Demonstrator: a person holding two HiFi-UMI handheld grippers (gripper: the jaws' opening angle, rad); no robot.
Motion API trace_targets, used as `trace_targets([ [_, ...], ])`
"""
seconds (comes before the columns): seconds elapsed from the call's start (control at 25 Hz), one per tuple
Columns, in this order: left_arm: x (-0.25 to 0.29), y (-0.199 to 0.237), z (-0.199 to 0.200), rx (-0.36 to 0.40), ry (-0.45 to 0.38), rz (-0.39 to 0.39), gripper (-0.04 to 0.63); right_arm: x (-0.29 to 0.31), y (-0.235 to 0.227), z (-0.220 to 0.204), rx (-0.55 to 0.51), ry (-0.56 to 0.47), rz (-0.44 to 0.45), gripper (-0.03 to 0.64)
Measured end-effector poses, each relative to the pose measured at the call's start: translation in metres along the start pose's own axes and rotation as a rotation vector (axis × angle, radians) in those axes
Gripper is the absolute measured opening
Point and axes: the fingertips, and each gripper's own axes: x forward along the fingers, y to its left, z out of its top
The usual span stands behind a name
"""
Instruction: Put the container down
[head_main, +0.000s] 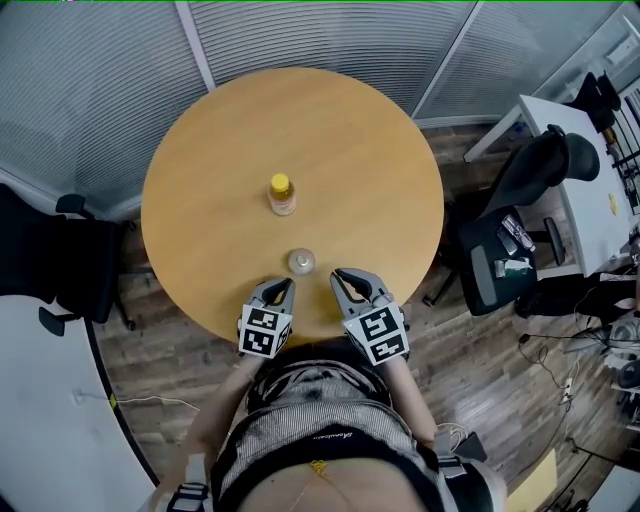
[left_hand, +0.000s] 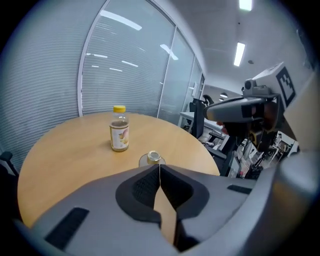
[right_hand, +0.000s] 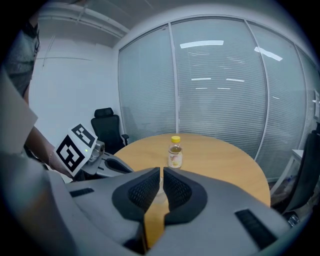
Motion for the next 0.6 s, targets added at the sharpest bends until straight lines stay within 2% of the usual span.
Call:
trace_targets([
  [0.48,-0.03,-0.03,0.061,-0.007,-0.135,-0.086,0.021,0.001,0.014,0.005,0.038,-0.039,0.065,0.032],
  [0.6,-0.039,-0.037,0.073,0.014,-0.155,-0.096,0.02,-0.001,0.016,0.011,0.036,-0.057,0.076,0.032],
])
